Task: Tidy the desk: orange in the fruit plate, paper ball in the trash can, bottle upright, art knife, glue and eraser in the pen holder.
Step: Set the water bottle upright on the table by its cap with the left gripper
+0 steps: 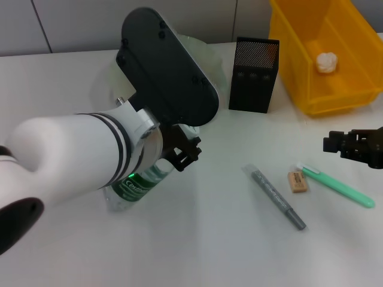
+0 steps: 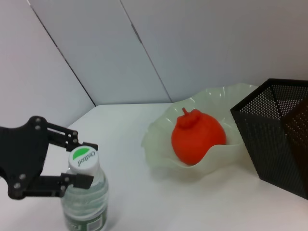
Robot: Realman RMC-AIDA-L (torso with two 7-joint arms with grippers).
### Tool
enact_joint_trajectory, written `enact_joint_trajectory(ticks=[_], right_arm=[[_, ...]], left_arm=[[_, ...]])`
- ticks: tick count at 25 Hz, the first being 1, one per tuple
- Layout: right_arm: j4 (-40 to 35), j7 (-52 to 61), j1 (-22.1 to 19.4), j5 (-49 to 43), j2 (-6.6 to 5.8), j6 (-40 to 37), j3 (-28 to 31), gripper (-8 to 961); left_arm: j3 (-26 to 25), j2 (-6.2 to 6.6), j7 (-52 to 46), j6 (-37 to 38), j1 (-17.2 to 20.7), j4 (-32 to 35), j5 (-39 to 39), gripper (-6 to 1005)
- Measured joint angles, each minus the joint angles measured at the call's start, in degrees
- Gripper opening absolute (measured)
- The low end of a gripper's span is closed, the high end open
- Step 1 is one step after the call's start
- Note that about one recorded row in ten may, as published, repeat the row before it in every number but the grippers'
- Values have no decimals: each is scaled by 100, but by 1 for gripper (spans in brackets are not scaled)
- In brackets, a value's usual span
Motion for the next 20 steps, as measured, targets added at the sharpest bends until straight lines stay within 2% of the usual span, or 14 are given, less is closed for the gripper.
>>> enact_joint_trajectory(ticks=[6, 11, 13, 20], right_arm=[[0, -142, -15, -4, -2, 105, -2, 335], [-1, -135, -13, -4, -2, 90, 57, 346], [0, -122, -13, -8, -2, 75, 57, 425], [0, -107, -9, -8, -2, 60, 57, 426]], left_arm=[[-32, 14, 16, 97, 269, 407, -13, 444], [-37, 18, 1, 139, 337, 463, -17, 445], [-40, 18, 4, 165, 371, 500, -18, 445], [-174, 17, 19, 186, 529, 685, -25, 445]])
